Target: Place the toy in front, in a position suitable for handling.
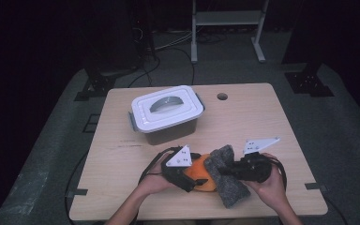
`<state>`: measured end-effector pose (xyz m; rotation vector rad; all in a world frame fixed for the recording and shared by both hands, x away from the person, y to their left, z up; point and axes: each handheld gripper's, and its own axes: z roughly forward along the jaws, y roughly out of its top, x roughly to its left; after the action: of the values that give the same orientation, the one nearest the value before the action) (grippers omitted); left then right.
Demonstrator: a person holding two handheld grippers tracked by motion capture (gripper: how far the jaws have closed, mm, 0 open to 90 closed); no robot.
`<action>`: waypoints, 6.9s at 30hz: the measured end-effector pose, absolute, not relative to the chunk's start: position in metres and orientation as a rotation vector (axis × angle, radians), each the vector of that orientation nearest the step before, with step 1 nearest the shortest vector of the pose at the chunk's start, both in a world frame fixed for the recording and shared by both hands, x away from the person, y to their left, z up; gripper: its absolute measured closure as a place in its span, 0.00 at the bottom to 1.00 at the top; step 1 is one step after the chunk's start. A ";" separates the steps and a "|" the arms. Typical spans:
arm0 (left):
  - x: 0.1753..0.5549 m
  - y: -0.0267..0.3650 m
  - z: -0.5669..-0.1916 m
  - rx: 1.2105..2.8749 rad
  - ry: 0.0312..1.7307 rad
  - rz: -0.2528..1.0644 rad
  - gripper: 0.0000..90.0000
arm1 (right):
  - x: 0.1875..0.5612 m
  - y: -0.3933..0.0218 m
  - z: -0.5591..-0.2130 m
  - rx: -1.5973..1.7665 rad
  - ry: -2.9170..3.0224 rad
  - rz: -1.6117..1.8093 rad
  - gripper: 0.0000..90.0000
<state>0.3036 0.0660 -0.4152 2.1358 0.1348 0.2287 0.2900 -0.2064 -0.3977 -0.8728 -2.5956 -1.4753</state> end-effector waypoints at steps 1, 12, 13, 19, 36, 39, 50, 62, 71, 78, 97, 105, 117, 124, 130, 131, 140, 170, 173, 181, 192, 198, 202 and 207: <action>0.304 0.066 -0.415 2.136 0.135 0.229 0.33 | 0.290 -0.207 -0.397 -0.878 -2.601 -1.475 0.86; 0.314 0.088 -0.419 2.126 0.170 0.155 0.42 | 0.299 -0.230 -0.414 -0.999 -2.568 -1.415 0.86; 0.314 0.091 -0.420 2.126 0.177 0.149 0.42 | 0.300 -0.232 -0.417 -1.015 -2.564 -1.402 0.86; 0.312 0.093 -0.420 2.137 0.156 0.139 0.41 | 0.299 -0.229 -0.407 -0.970 -2.505 -1.509 0.86; 0.310 0.086 -0.412 2.140 0.202 0.271 0.42 | 0.301 -0.219 -0.416 -0.959 -2.530 -1.439 0.86; 0.313 0.091 -0.412 2.132 0.240 0.266 0.43 | 0.305 -0.225 -0.423 -1.007 -2.526 -1.388 0.85; 0.301 0.081 -0.401 2.166 0.132 0.127 0.17 | 0.297 -0.202 -0.416 -0.840 -2.544 -1.407 0.85; 0.309 0.088 -0.418 2.189 0.145 0.085 0.33 | 0.297 -0.207 -0.423 -0.855 -2.540 -1.365 0.85; 0.312 0.093 -0.419 2.169 0.171 0.066 0.34 | 0.303 -0.221 -0.439 -0.961 -2.536 -1.237 0.85; 0.313 0.095 -0.420 2.155 0.179 0.039 0.32 | 0.301 -0.221 -0.417 -0.934 -2.478 -1.410 0.85; 0.299 0.079 -0.414 2.036 0.116 0.342 0.42 | 0.295 -0.212 -0.402 -0.903 -2.568 -1.487 0.85; 0.300 0.073 -0.425 2.110 0.129 0.247 0.32 | 0.299 -0.207 -0.413 -0.903 -2.577 -1.409 0.85; 0.302 0.078 -0.426 2.112 0.144 0.198 0.32 | 0.304 -0.229 -0.416 -1.010 -2.527 -1.430 0.85; 0.302 0.077 -0.419 2.099 0.159 0.150 0.21 | 0.297 -0.201 -0.414 -0.860 -2.546 -1.410 0.85; 0.309 0.086 -0.418 2.115 0.206 0.142 0.23 | 0.299 -0.215 -0.421 -0.901 -2.524 -1.375 0.85; 0.310 0.087 -0.419 2.116 0.208 0.135 0.23 | 0.299 -0.215 -0.421 -0.901 -2.524 -1.375 0.85; 0.301 0.072 -0.422 2.115 0.170 0.177 0.26 | 0.292 -0.217 -0.407 -0.901 -2.581 -1.417 0.85; 0.301 0.075 -0.424 2.140 0.163 0.130 0.24 | 0.287 -0.195 -0.400 -0.807 -2.629 -1.471 0.85; 0.302 0.077 -0.422 2.139 0.158 0.129 0.27 | 0.287 -0.199 -0.401 -0.818 -2.662 -1.448 0.85; 0.303 0.079 -0.424 2.126 0.161 0.116 0.29 | 0.287 -0.214 -0.401 -0.878 -2.647 -1.455 0.85; 0.305 0.082 -0.420 2.102 0.164 0.103 0.29 | 0.288 -0.205 -0.402 -0.837 -2.634 -1.454 0.85; 0.305 0.082 -0.421 2.081 0.178 0.099 0.32 | 0.289 -0.216 -0.407 -0.876 -2.619 -1.413 0.85; 0.302 0.077 -0.421 2.070 0.167 0.100 0.33 | 0.286 -0.217 -0.389 -0.863 -2.623 -1.503 0.85; 0.297 0.068 -0.419 2.074 0.120 0.122 0.33 | 0.283 -0.195 -0.378 -0.769 -2.679 -1.497 0.85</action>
<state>0.2965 0.0682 -0.4189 2.0738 0.1198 0.1216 0.2827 -0.1947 -0.3776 -0.7686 -2.6791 -1.4973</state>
